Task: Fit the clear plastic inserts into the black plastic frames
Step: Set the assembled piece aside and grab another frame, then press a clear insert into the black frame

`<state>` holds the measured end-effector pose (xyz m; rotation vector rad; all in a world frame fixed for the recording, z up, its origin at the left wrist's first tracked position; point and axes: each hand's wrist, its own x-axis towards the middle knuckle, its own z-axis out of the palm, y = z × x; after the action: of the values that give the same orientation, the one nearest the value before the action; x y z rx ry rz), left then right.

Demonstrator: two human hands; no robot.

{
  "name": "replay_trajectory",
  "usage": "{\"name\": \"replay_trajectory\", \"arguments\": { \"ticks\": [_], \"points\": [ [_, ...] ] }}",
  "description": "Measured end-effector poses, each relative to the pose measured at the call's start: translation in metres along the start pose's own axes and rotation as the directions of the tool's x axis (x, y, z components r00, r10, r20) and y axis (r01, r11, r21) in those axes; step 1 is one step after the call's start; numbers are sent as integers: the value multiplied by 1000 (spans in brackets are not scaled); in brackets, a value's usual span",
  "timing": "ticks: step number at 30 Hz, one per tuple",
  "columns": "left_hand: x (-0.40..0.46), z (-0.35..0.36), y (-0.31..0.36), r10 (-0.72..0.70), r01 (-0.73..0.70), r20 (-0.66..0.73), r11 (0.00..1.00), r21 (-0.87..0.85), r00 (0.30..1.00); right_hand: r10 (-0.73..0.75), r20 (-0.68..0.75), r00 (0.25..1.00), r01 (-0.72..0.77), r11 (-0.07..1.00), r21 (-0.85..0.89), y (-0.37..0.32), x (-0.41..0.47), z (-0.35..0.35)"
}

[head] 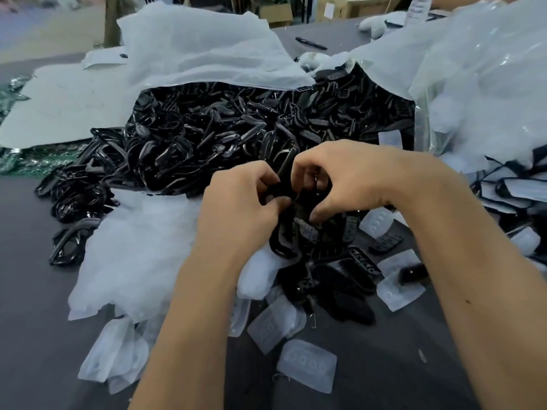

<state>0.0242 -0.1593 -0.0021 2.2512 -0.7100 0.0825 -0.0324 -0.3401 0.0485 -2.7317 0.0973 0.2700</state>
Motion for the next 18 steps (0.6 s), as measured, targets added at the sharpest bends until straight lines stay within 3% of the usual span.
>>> {"name": "replay_trajectory", "arguments": {
  "ticks": [3,5,9,14,16,17,18],
  "points": [
    [0,-1,-3,-80,69,-134,994,-84,988,19,-18,1000,-20,997,-72,-4,2,4],
    [0,0,-2,-161,114,-196,966,-231,967,19,-17,1000,-20,997,-77,-5,3,5],
    [1,-1,4,-246,134,-122,810,-572,962,-9,-37,999,7,999,-44,-2,4,3],
    [1,1,8,-239,167,-31,761,-627,970,-91,-272,958,92,996,-10,10,10,1],
    [1,2,6,-253,156,-64,754,-638,965,-57,-411,910,120,984,129,13,14,4],
    [1,2,5,-263,144,-97,759,-635,960,-8,-440,898,164,934,316,12,17,8],
    [2,2,3,-272,131,-141,777,-615,952,45,-433,900,218,814,538,9,18,14]
  ]
}}
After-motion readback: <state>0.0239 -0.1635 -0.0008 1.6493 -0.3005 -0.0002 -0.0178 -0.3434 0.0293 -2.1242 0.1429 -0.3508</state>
